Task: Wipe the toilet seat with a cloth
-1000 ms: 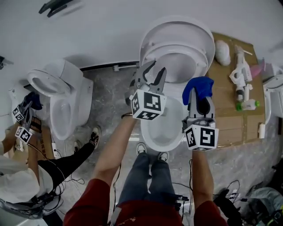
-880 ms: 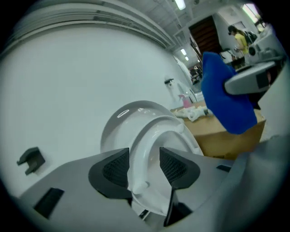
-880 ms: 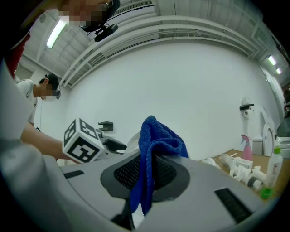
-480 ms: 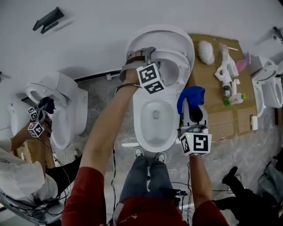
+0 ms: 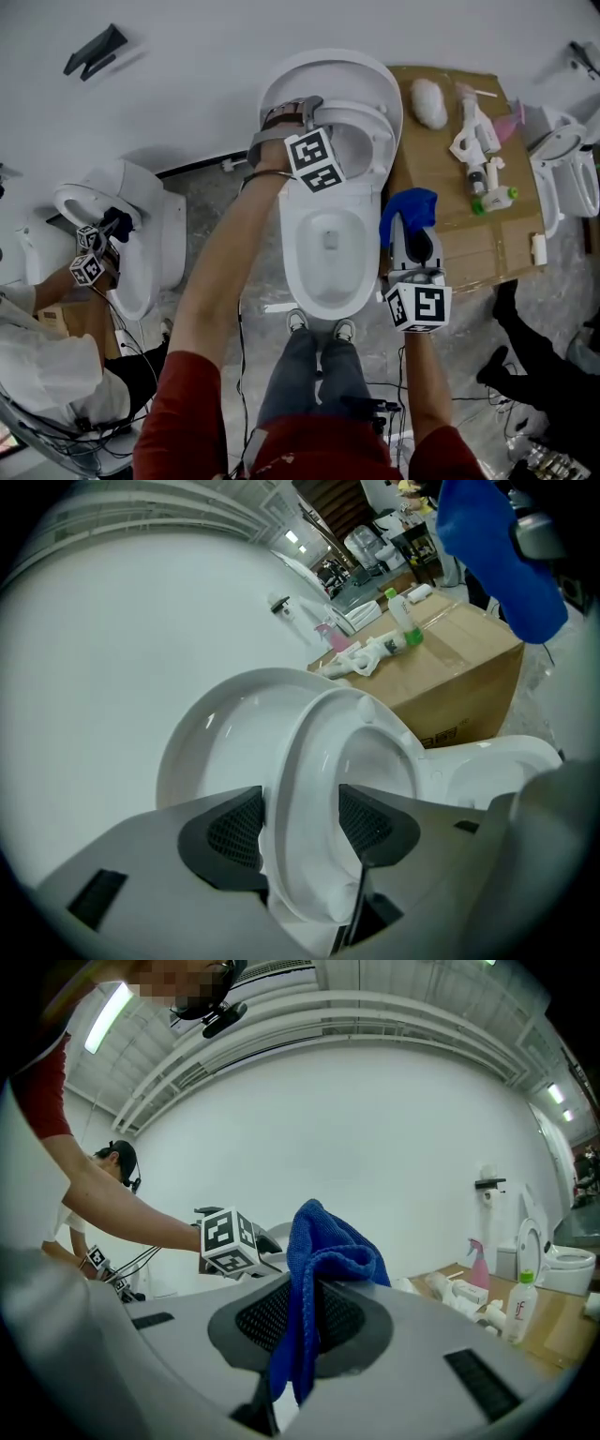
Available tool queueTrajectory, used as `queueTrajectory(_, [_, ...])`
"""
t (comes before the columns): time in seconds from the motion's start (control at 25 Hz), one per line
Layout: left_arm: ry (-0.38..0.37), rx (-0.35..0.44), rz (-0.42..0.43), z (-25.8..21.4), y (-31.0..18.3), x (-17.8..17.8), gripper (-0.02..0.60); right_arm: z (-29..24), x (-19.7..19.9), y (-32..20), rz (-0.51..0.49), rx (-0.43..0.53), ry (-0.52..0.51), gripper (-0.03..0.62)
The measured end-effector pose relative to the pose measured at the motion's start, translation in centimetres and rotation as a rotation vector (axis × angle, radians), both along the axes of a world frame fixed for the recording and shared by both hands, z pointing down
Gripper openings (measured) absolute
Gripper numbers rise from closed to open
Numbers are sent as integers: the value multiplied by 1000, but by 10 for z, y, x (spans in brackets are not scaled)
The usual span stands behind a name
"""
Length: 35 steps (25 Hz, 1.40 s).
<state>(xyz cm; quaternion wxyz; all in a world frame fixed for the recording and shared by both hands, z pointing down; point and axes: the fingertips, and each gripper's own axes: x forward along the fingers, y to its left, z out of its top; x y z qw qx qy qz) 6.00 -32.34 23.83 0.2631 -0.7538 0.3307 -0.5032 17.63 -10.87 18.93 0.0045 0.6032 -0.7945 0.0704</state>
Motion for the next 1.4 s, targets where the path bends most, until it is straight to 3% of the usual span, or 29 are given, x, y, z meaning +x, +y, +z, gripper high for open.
queueTrajectory(0.32, [1, -17, 66, -9, 45, -2, 205, -12, -6, 8, -5, 19, -12, 60])
queueTrajectory(0.76, [-13, -47, 100, -16, 111, -1, 149, -22, -17, 40, -33, 43, -22, 60])
queueTrajectory(1.16, [-18, -121, 121, -9, 178, -10, 122, -31, -30, 76, -50, 41, -21, 60])
queueTrajectory(1.4, [-72, -204, 170, 8, 237, -10, 101, -32, -28, 96, -67, 37, -18, 60])
